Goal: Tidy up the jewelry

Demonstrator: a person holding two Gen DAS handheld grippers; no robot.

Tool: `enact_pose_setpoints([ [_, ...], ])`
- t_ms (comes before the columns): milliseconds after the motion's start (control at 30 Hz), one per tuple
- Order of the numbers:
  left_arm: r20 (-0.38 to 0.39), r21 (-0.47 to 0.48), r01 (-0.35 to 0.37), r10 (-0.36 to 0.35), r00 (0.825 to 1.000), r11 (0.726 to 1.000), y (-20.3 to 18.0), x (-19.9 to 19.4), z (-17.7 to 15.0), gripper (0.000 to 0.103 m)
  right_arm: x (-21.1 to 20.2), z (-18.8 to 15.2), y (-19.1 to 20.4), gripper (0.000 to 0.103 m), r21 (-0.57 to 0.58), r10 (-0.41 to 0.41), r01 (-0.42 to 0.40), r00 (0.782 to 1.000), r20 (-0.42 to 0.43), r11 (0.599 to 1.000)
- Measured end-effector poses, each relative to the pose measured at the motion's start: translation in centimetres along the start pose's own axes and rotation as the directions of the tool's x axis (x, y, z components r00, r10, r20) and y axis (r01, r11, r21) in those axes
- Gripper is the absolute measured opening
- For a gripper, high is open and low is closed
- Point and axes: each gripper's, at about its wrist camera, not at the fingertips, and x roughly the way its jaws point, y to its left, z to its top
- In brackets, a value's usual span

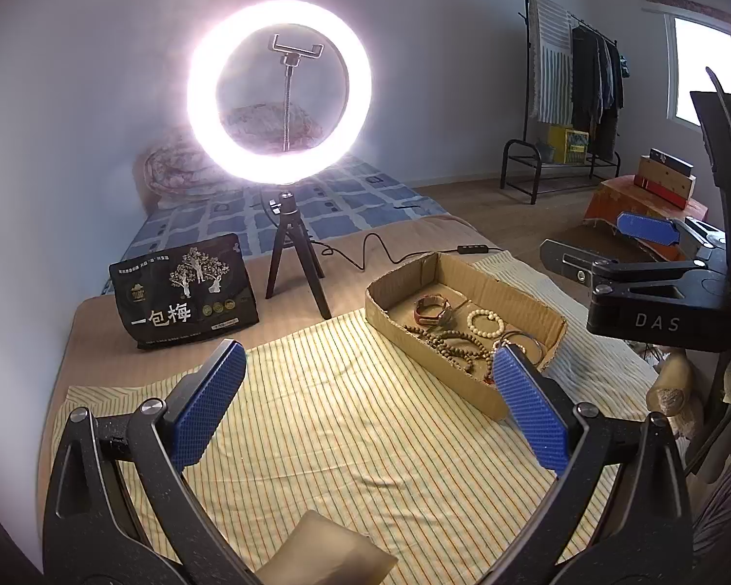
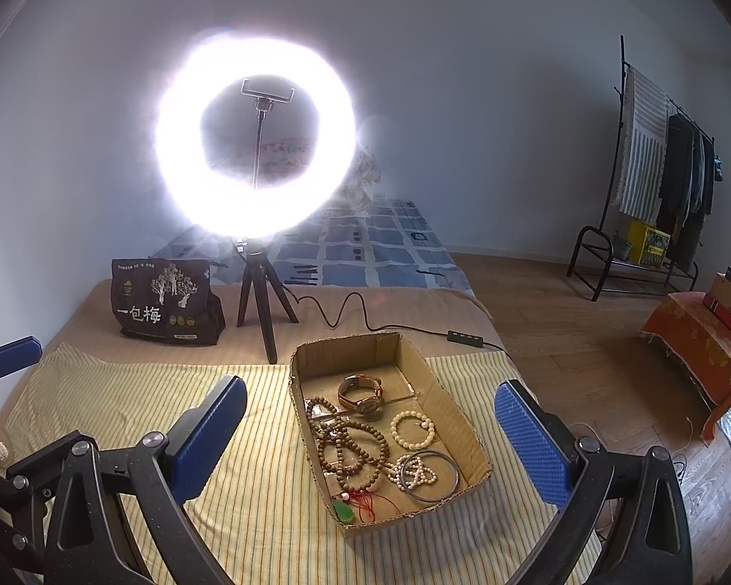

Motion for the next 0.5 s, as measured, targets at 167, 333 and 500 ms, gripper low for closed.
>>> enact_pose_setpoints([
  [167, -0.004, -0.006, 0.001, -0.001, 1.000, 1.000, -0.06, 0.05, 0.05, 0.103, -0.01, -0.02, 0.03, 0.103, -0.002, -0.002, 0.002, 1.000, 0.000, 1.000],
  [333, -0.006, 0.001, 0.002, -0.002, 1.000, 1.000, -0.02, 0.09, 0.06, 0.103, 0.04, -0.08, -0.05, 0.103, 0.000, -0.002, 0.002, 1.000, -0.003, 1.000],
  [500, -0.006, -0.001, 0.002, -0.002, 1.000, 1.000, -0.01, 0.10, 0.04, 0.103, 0.08, -0.09, -0.09, 0.103, 0.001, -0.001, 0.001, 1.000, -0.005, 1.000],
])
